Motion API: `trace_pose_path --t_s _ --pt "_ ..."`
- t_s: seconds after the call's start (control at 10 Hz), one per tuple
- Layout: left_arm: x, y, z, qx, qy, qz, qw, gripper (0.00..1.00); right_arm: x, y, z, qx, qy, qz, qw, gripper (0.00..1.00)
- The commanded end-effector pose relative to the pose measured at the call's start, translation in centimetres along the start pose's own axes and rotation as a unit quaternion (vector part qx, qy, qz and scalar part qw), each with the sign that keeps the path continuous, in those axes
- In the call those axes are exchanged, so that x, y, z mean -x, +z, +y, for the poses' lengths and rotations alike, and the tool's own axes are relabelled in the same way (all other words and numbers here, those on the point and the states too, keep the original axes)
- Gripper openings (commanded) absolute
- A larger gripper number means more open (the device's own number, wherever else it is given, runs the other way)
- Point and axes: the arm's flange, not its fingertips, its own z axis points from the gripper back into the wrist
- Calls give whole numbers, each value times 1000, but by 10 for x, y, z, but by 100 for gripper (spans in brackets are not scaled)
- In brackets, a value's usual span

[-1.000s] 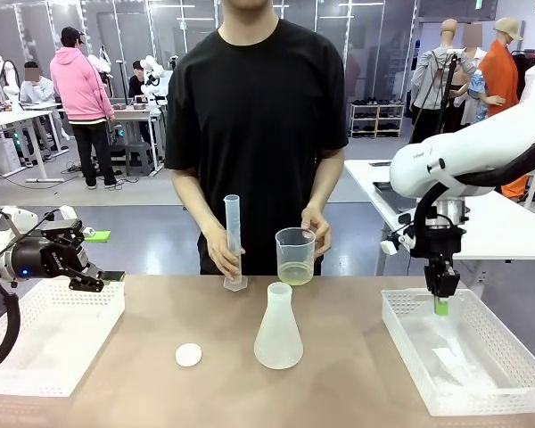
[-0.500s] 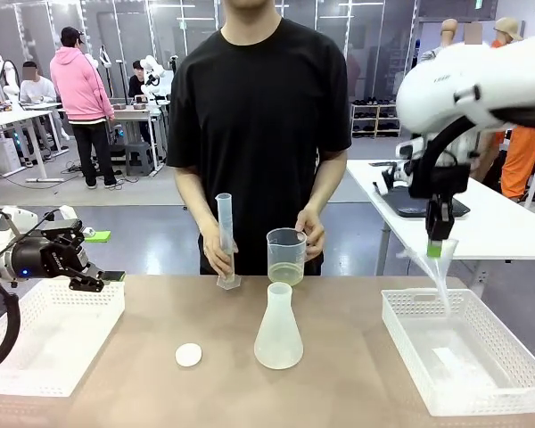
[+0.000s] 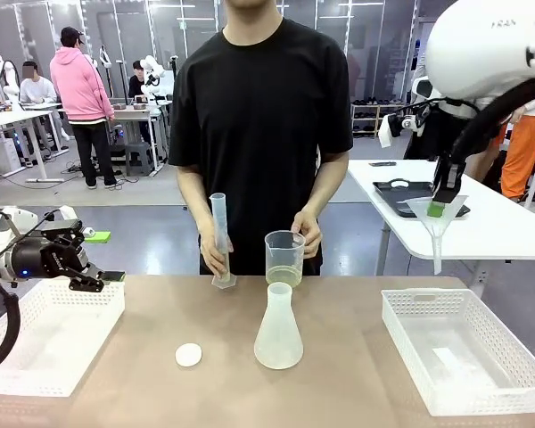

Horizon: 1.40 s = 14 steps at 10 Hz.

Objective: Prepare the solutions needed for the experiment.
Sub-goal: Pick up the Plastic Funnel and insert it into the Big flask.

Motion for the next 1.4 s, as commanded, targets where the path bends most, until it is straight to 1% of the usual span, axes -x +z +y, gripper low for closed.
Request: trace_pose_path --t_s 0.0,0.1,0.5,0.6,0.7,0.8,1.1,1.3 --pt "-3 -2 -1 4 -2 -8 1000 100 -1 -20 18 34 -19 -1 999 0" --pt "-3 -2 -1 4 -2 -8 1000 100 0 0 0 0 0 0 1000 0" --pt "-3 -2 -1 4 -2 -8 1000 100 0 0 0 0 0 0 1000 0" --pt "-3 -2 -1 4 -2 -8 1000 100 2 -3 4 3 -5 -5 1000 5" --pt "-3 -2 -1 4 -2 -8 1000 100 -12 -10 5 40 55 -34 997 5" --pt "-3 -2 -1 4 -2 -8 1000 100 -39 -11 11 81 120 -50 988 5" --pt "-3 -2 -1 4 -2 -8 1000 100 -96 1 37 119 223 -97 963 5" --pt "-3 -2 -1 4 -2 -8 1000 100 -123 14 62 117 283 -156 939 5"
